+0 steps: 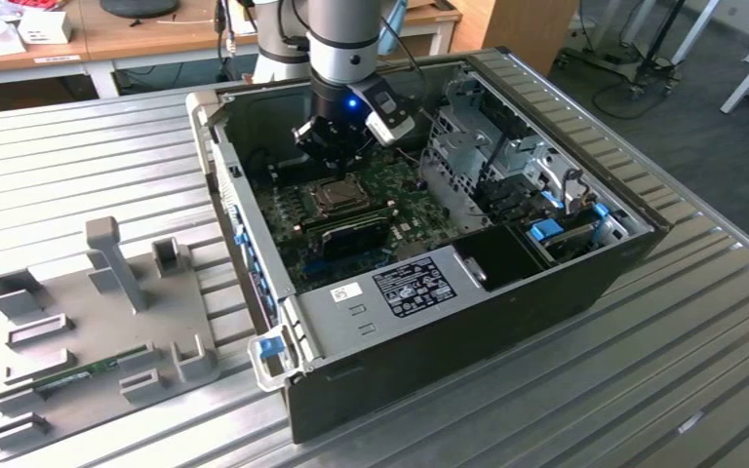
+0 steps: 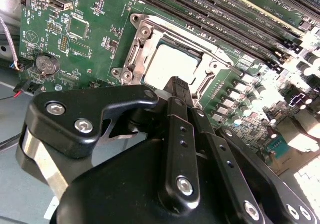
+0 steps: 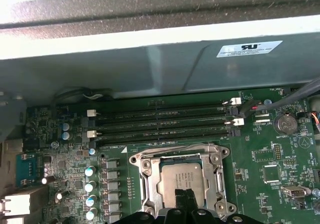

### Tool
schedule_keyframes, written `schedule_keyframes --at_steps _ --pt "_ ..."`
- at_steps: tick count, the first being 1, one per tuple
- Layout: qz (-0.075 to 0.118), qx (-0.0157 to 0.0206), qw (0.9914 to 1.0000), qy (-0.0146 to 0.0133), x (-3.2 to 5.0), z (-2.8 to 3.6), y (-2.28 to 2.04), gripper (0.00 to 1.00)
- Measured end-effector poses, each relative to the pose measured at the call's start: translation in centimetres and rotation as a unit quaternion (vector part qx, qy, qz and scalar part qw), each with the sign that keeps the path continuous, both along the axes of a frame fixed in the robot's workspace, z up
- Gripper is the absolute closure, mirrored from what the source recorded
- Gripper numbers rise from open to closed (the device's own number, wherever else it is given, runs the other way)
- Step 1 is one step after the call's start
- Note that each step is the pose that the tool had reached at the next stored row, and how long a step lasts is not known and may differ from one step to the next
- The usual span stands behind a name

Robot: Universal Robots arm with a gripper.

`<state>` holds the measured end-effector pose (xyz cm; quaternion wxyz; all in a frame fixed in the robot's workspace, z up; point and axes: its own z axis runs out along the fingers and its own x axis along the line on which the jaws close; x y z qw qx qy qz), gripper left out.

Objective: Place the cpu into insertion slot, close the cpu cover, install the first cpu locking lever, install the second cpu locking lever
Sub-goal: 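Install the second cpu locking lever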

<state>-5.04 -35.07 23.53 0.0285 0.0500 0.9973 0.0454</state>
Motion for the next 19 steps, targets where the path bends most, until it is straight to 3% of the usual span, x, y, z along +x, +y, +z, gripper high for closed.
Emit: schedule_keyframes --at_steps 11,19 --pt "0.000 0.0000 1.00000 0.0000 0.00 0.00 -0.34 0.90" --pt "0.000 -0.0001 1.00000 0.0001 0.00 0.08 -0.36 0.90"
